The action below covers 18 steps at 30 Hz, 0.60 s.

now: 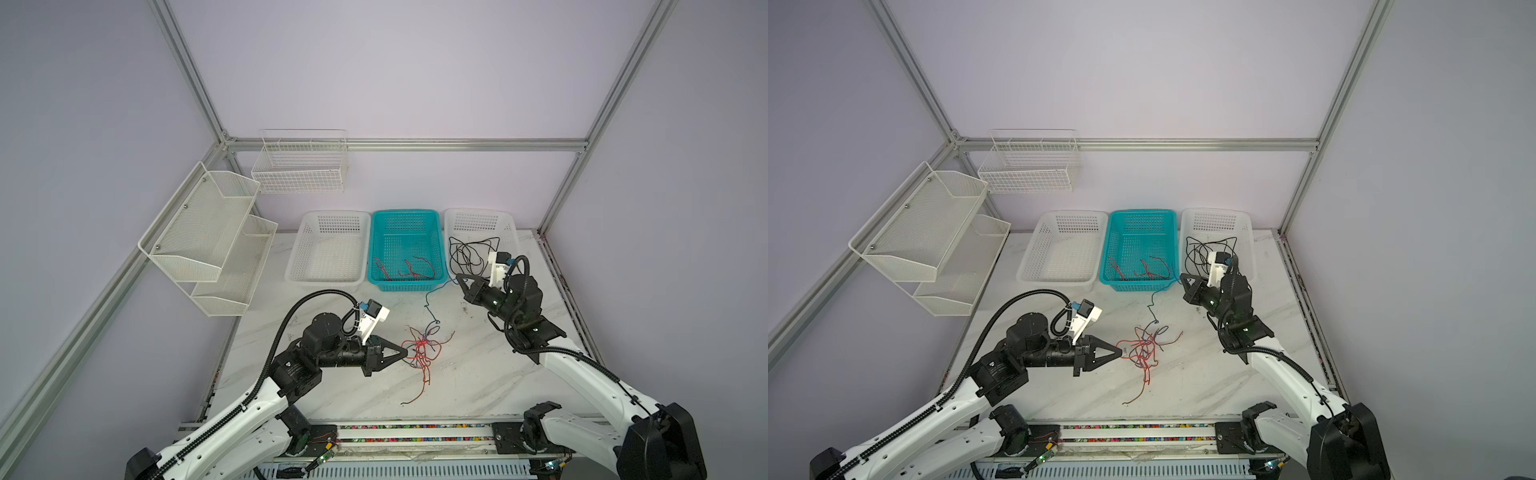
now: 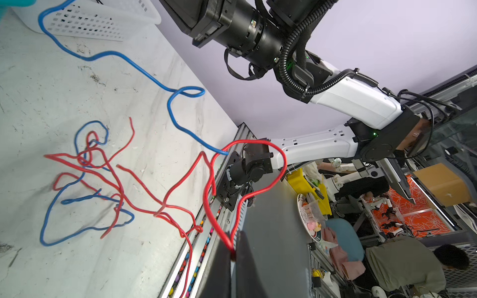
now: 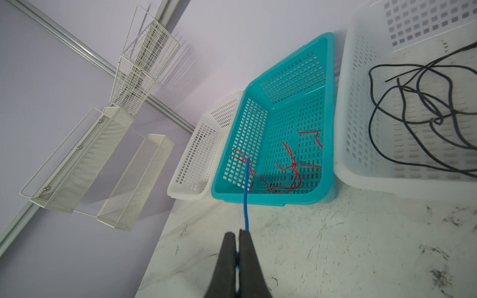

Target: Untangle the cables

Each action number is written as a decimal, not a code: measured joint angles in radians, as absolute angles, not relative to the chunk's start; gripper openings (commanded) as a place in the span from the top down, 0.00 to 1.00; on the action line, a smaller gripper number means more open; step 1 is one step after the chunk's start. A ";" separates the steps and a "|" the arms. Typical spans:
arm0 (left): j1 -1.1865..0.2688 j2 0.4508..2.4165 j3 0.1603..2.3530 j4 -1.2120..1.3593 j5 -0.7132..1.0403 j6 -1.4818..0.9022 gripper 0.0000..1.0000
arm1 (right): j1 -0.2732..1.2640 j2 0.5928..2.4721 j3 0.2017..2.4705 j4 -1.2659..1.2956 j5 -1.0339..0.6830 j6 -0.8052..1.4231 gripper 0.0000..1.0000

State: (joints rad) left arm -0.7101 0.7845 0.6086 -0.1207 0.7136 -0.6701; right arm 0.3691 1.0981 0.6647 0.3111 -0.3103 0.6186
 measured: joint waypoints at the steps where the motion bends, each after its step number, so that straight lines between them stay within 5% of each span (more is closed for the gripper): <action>1: -0.710 0.790 0.609 -0.120 0.719 -0.670 1.00 | 0.366 1.107 0.661 0.316 -0.316 0.619 1.00; 18: -0.710 0.877 0.609 -0.105 0.770 -0.667 1.00 | 0.410 1.233 0.608 0.759 -0.470 0.834 1.00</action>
